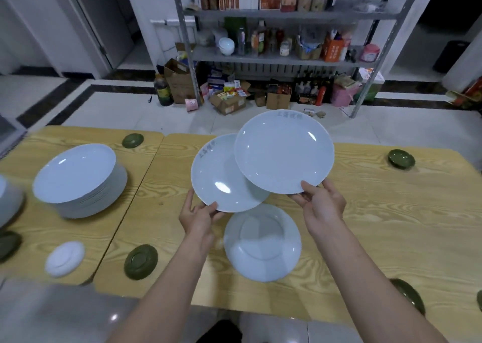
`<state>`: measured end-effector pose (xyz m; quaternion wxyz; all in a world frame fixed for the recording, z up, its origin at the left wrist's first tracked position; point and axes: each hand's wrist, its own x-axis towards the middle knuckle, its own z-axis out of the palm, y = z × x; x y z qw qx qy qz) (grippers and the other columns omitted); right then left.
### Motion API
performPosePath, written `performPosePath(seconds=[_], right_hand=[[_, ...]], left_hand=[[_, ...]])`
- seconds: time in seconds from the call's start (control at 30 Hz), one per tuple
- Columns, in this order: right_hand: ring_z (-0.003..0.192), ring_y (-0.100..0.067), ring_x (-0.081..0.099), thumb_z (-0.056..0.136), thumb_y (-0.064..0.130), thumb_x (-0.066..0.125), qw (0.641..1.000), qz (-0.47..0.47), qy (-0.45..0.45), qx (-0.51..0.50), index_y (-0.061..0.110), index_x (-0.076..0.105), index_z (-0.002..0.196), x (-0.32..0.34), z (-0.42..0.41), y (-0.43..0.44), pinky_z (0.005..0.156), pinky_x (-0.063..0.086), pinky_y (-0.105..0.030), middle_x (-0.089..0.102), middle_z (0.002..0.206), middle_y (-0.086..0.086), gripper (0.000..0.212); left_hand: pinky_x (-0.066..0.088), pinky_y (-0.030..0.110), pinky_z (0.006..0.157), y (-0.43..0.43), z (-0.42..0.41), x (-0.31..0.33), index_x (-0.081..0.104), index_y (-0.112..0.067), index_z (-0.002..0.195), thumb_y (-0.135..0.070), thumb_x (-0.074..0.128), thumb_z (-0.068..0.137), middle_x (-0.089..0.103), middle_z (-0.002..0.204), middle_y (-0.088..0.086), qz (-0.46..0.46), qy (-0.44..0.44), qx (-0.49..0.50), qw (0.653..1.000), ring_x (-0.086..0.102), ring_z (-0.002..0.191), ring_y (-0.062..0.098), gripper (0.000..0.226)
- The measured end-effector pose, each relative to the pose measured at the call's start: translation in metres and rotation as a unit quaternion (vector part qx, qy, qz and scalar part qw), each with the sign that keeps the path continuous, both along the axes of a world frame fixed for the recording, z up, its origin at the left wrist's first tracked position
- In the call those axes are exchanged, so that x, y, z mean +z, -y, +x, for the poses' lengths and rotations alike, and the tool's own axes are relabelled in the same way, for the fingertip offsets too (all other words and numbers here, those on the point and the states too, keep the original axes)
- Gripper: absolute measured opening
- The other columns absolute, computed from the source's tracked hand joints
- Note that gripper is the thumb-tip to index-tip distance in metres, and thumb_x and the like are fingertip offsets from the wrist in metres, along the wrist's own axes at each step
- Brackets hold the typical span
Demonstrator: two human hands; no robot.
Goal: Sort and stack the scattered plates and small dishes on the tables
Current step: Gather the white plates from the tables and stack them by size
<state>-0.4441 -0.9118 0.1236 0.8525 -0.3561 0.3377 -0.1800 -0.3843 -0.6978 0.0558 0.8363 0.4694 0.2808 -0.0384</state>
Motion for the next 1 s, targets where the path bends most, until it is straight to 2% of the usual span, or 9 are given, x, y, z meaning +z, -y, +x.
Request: performPosePath(seconds=[0.13, 0.23, 0.37, 0.5, 0.67, 0.77, 0.8, 1.0], right_hand=[[0.085, -0.027, 0.074, 0.084, -0.02, 0.058, 0.999, 0.008, 0.019, 0.037, 0.002, 0.061, 0.128, 0.008, -0.013, -0.032, 0.07, 0.062, -0.044, 0.076, 0.09, -0.008, 0.049], [0.091, -0.031, 0.073, 0.084, -0.019, 0.06, 0.998, 0.014, 0.022, 0.06, 0.004, 0.059, 0.132, 0.014, -0.02, -0.061, 0.08, 0.06, -0.05, 0.076, 0.091, -0.009, 0.053], [0.085, -0.028, 0.073, 0.084, -0.018, 0.061, 0.996, 0.023, 0.031, 0.084, 0.004, 0.056, 0.135, 0.021, -0.026, -0.097, 0.079, 0.06, -0.05, 0.077, 0.088, -0.007, 0.055], [0.084, -0.028, 0.074, 0.084, -0.018, 0.06, 0.993, 0.021, 0.042, 0.105, 0.004, 0.057, 0.133, 0.028, -0.029, -0.136, 0.071, 0.062, -0.047, 0.077, 0.095, -0.01, 0.054], [0.085, -0.027, 0.075, 0.085, -0.017, 0.06, 0.992, 0.012, 0.044, 0.119, 0.006, 0.058, 0.132, 0.04, -0.031, -0.203, 0.064, 0.061, -0.04, 0.075, 0.104, -0.01, 0.052], [0.09, -0.028, 0.074, 0.085, -0.017, 0.061, 0.991, 0.017, 0.041, 0.128, 0.004, 0.056, 0.135, 0.045, -0.033, -0.246, 0.065, 0.061, -0.041, 0.07, 0.118, -0.013, 0.054], [0.089, -0.028, 0.074, 0.085, -0.017, 0.062, 0.991, 0.016, 0.04, 0.129, 0.004, 0.056, 0.135, 0.047, -0.032, -0.26, 0.064, 0.061, -0.04, 0.07, 0.119, -0.013, 0.054], [0.08, -0.024, 0.075, 0.084, -0.017, 0.063, 0.992, 0.024, 0.047, 0.111, 0.002, 0.053, 0.136, 0.052, -0.022, -0.323, 0.061, 0.06, -0.04, 0.07, 0.114, -0.011, 0.056]], left_hand=[[0.061, 0.037, 0.062, -0.03, -0.031, 0.016, 0.039, -0.019, 0.148, 0.024, 0.066, 0.074, 0.07, 0.109, 0.016, -0.011, 0.008, 0.04, 0.999, 0.073, 0.091, 0.029, 0.09], [0.062, 0.044, 0.072, -0.054, -0.045, 0.024, 0.038, -0.018, 0.15, 0.023, 0.065, 0.077, 0.071, 0.108, 0.016, -0.022, 0.009, 0.059, 0.998, 0.074, 0.088, 0.026, 0.088], [0.06, 0.047, 0.081, -0.085, -0.056, 0.03, 0.044, -0.021, 0.147, 0.022, 0.067, 0.075, 0.073, 0.105, 0.014, -0.026, 0.007, 0.087, 0.996, 0.074, 0.087, 0.025, 0.087], [0.061, 0.04, 0.073, -0.125, -0.064, 0.032, 0.051, -0.025, 0.141, 0.02, 0.069, 0.075, 0.076, 0.094, 0.009, -0.049, -0.002, 0.11, 0.993, 0.075, 0.083, 0.024, 0.082], [0.061, 0.036, 0.059, -0.177, -0.071, 0.042, 0.052, -0.021, 0.14, 0.024, 0.062, 0.078, 0.072, 0.092, 0.006, -0.069, 0.009, 0.13, 0.989, 0.07, 0.09, 0.026, 0.078], [0.062, 0.041, 0.065, -0.213, -0.074, 0.049, 0.05, -0.024, 0.142, 0.023, 0.061, 0.08, 0.07, 0.108, 0.011, -0.08, 0.009, 0.122, 0.989, 0.067, 0.102, 0.032, 0.079], [0.062, 0.042, 0.068, -0.225, -0.074, 0.052, 0.048, -0.025, 0.143, 0.023, 0.06, 0.081, 0.07, 0.108, 0.01, -0.08, 0.011, 0.116, 0.99, 0.068, 0.102, 0.032, 0.079], [0.061, 0.033, 0.057, -0.286, -0.07, 0.064, 0.05, -0.024, 0.142, 0.022, 0.062, 0.081, 0.074, 0.078, -0.001, -0.082, 0.026, 0.107, 0.991, 0.073, 0.081, 0.024, 0.077]])
